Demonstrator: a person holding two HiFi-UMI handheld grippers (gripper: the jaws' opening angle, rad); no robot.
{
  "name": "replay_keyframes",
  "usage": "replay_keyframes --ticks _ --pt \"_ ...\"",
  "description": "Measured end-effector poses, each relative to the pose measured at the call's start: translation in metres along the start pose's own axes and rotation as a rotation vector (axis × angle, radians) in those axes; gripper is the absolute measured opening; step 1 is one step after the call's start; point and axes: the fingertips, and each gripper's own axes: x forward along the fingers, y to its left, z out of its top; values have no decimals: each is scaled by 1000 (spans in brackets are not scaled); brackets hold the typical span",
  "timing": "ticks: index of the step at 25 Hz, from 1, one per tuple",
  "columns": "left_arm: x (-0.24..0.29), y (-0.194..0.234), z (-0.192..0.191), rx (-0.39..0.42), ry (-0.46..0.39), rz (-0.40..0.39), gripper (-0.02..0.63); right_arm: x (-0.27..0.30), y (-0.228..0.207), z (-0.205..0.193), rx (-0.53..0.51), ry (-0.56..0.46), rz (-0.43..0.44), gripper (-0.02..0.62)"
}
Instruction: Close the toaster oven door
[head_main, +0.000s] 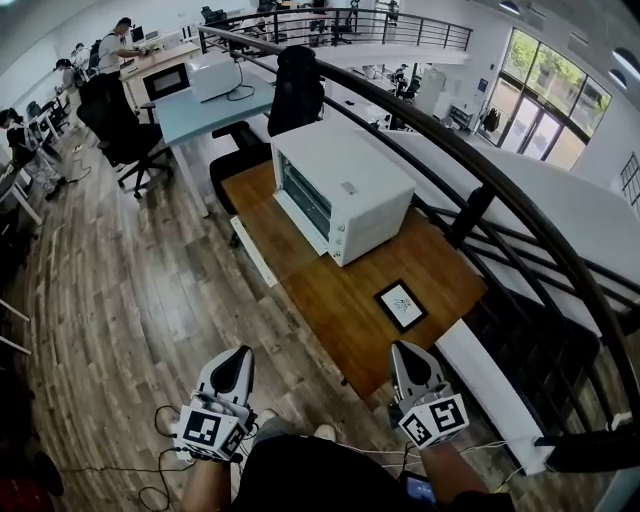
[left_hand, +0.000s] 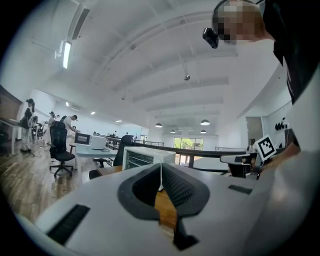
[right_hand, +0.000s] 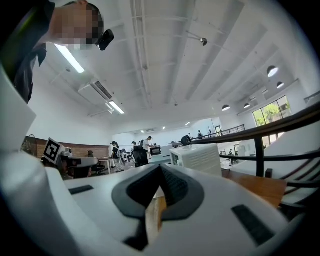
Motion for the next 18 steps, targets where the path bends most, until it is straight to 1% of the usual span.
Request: replay_keyframes --ticks 4,7,12,18 --pt "12 -9 2 38 21 2 14 5 -2 -11 12 19 28 -2" --pt "21 -6 -2 35 36 -7 14 14 -3 -13 16 28 32 -2" --pt "41 22 -7 32 52 -19 14 41 -1 -15 5 31 20 -2" --pt "74 70 -5 11 56 -58 14 87 -4 -11 7 30 -36 -2"
